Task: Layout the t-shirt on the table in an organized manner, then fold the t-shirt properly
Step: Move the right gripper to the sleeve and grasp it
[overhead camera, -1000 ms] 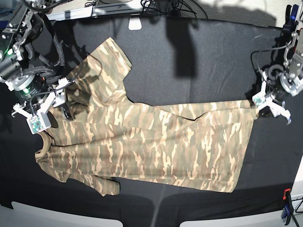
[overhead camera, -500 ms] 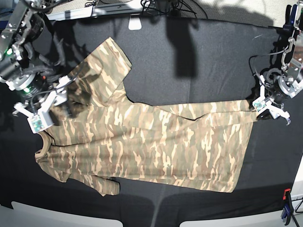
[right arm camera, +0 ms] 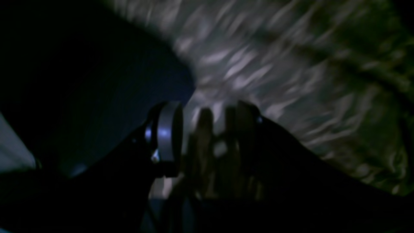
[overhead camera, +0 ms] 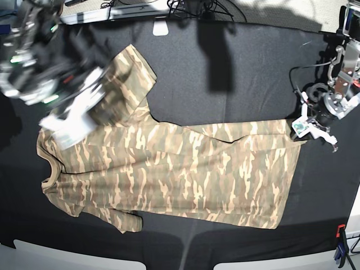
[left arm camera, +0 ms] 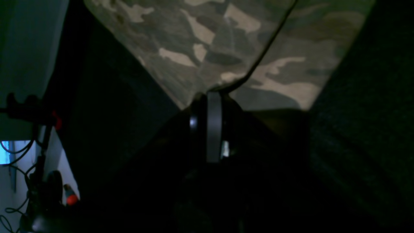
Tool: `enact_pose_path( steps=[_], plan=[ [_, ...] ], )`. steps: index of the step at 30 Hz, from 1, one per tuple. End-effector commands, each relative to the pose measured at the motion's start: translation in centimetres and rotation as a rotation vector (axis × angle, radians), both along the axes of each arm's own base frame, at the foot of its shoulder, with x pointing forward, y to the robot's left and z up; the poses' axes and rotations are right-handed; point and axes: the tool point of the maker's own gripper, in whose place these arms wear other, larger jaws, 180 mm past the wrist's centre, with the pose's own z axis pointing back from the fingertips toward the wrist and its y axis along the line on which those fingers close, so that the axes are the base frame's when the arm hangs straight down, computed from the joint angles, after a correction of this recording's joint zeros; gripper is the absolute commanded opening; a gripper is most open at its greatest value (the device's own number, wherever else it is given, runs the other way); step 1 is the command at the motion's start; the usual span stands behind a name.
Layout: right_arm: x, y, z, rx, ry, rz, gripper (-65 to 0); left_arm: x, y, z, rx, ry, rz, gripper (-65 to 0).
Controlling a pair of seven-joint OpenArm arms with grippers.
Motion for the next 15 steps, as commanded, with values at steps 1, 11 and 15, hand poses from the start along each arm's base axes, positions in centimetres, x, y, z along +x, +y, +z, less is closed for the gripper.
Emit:
enact_pose_path(
  steps=[1, 11, 15],
  plan=[
    [-0.6, 0.8, 0.0, -0.017, -0.006, 0.056, -38.7, 1.1, 0.7, 1.7, 0.005, -0.054, 0.001, -65.0],
    [-8.8, 4.5, -7.0, -0.269, 0.113, 0.301, -38.7, 1.1, 0.6, 1.7, 0.004, -0.055, 0.001, -65.0],
    [-10.2, 4.5, -8.2, -0.378, 0.072, 0.273, -38.7, 1.1, 0.6, 1.7, 0.004, -0.055, 0.001, -65.0]
  ],
)
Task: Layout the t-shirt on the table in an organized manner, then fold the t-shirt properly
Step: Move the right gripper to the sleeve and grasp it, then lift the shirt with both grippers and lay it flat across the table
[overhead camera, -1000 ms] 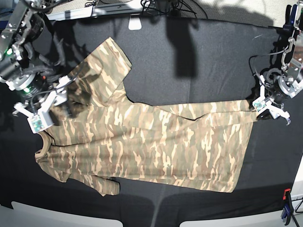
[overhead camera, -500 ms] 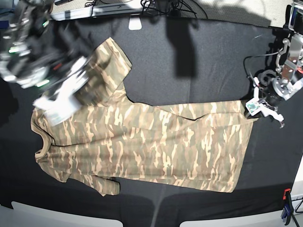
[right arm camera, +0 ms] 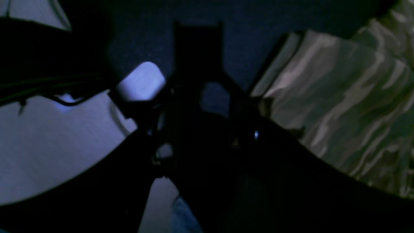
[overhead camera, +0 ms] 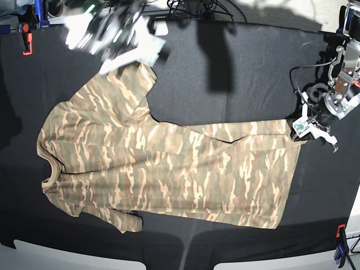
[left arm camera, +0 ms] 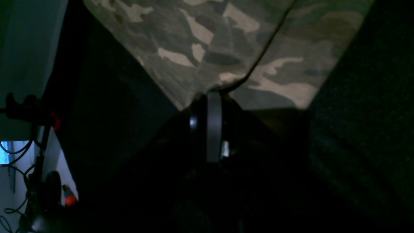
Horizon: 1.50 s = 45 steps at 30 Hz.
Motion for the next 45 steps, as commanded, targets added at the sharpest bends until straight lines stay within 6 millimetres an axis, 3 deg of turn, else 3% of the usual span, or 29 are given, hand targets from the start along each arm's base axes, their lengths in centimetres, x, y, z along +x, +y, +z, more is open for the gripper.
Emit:
enact_pose_path(
  steps=[1, 7, 17, 24, 26, 33, 40, 45],
  plan=[
    [0.7, -0.3, 0.6, -0.022, -0.058, -0.022, -38.7, 1.2, 0.7, 1.7, 0.004, -0.055, 0.001, -65.0],
    [1.6, -1.0, 0.9, -0.069, -0.170, -0.088, -38.7, 1.2, 0.6, 1.8, 0.000, -0.059, -0.004, -65.0],
    [2.5, -3.4, -1.9, -0.115, -0.212, -0.223, -38.7, 1.2, 0.5, 1.9, -0.004, -0.062, -0.008, -65.0],
    [3.3, -4.6, -2.6, -0.146, -0.225, -0.269, -39.0, 1.2, 0.4, 1.9, -0.007, -0.064, -0.011, -65.0],
    [3.4, -4.7, -2.5, -0.154, -0.234, -0.268, -42.1, 1.2, 0.4, 1.9, -0.007, -0.063, -0.011, -65.0],
    [4.4, -6.1, -1.6, -0.241, -0.315, -0.263, -65.0, 1.2, 0.4, 1.9, -0.007, -0.064, -0.011, -65.0],
    [4.1, -7.8, -1.3, -0.348, -0.325, -0.275, -65.0, 1.2, 0.3, 2.1, -0.037, -0.064, 0.003, -65.0],
    [2.3, -8.3, -1.4, -0.402, -0.324, -0.241, -65.0, 1.4, 0.7, 2.7, -0.096, -0.067, 0.034, -65.0]
  ],
)
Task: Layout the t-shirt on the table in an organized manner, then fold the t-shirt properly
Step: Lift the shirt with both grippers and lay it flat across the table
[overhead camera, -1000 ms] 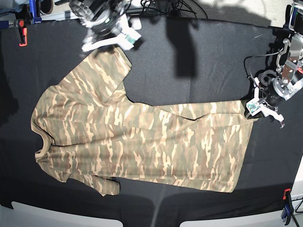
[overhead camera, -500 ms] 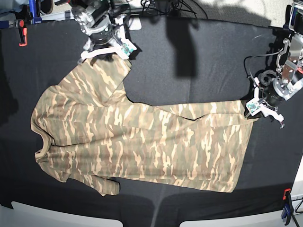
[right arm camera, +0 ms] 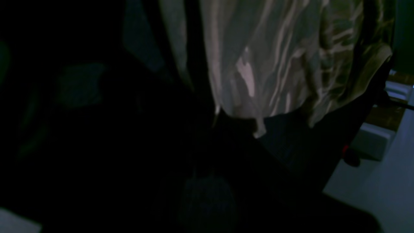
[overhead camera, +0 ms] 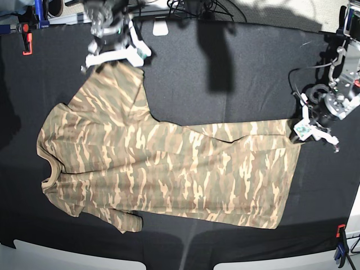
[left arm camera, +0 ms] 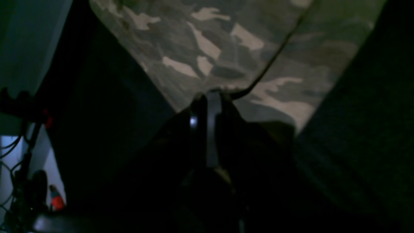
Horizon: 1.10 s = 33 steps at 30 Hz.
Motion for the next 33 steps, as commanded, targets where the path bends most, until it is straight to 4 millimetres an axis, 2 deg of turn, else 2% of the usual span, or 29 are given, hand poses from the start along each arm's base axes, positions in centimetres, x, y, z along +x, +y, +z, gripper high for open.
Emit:
enact_pose_path(
  steps=[1, 7, 16, 19, 24, 29, 33],
  plan=[
    [-0.2, -0.3, 0.7, -0.017, -0.020, 0.009, -65.0, 1.0, 0.9, 1.9, 0.004, -0.056, 0.002, -65.0],
    [-2.9, -2.2, 2.8, -0.123, -0.060, 0.008, -65.0, -1.2, 1.4, 0.3, 0.022, -0.006, -0.005, -65.0],
    [-8.1, -8.0, 5.6, -0.356, -0.019, -0.028, -65.0, -6.5, -2.3, -0.8, 0.023, 0.065, -0.071, -65.0],
    [-9.4, -8.5, 6.1, -0.390, -0.010, 0.009, -65.0, -7.7, -2.3, -0.8, 0.088, 0.085, -0.020, -65.0],
    [-11.8, -8.5, 6.3, -0.409, 0.030, 0.041, -65.0, -9.0, -0.6, 0.4, 0.234, 0.063, 0.132, -65.0],
    [-13.4, -8.4, 6.6, -0.432, 0.058, 0.074, -65.0, -11.3, 0.7, 1.0, 0.386, 0.042, 0.178, -65.0],
    [-14.7, -8.5, 6.6, -0.431, 0.094, 0.082, -65.0, -13.5, 1.2, 0.8, 0.475, 0.046, 0.174, -65.0]
  ],
)
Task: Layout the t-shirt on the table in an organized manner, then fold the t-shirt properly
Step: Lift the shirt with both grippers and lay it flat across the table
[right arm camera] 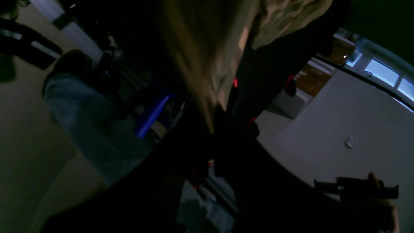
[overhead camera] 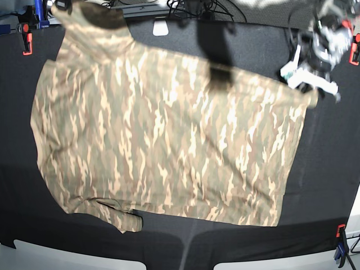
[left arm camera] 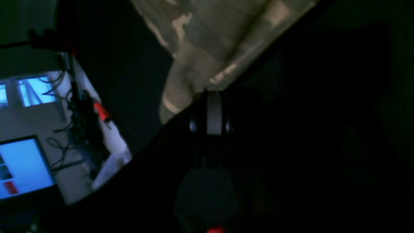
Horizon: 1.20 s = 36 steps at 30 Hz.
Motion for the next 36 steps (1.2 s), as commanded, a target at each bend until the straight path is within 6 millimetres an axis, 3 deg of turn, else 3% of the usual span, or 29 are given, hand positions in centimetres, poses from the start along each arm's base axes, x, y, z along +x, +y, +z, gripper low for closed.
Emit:
enact_pose_path(
  steps=[1, 7, 14, 20, 24, 29, 33, 36],
  plan=[
    [-0.4, -0.2, 0.7, -0.014, -0.004, -0.002, -65.0, -0.1, 0.6, 0.9, 0.042, -0.025, -0.005, -65.0],
    [-1.6, -0.7, 1.4, -0.047, 0.013, 0.018, -65.0, -3.4, 1.0, 1.2, 0.131, -0.028, -0.015, -65.0],
    [-2.8, -3.8, 2.8, -0.138, 0.035, -0.014, -65.0, -6.1, 1.6, 2.1, 0.235, -0.020, -0.005, -65.0],
    [-1.6, -5.4, 4.1, -0.211, -0.024, -0.026, -65.0, -7.8, 0.8, 2.8, 0.230, -0.002, -0.021, -65.0],
    [-0.7, -5.1, 4.8, -0.178, -0.111, -0.040, -65.0, -7.3, -0.1, 4.1, 0.234, -0.046, -0.046, -65.0],
    [0.7, -4.3, 5.9, -0.122, -0.186, -0.061, -65.0, -5.5, -0.9, 7.2, 0.201, -0.202, -0.028, -65.0],
    [3.8, -3.8, 6.5, -0.060, -0.276, -0.084, -65.0, -4.9, -2.0, 7.5, 0.152, -0.231, -0.065, -65.0],
    [5.9, -3.5, 5.5, 0.032, -0.300, -0.126, -65.0, -4.2, -2.6, 7.5, 0.080, -0.238, -0.057, -65.0]
  ],
)
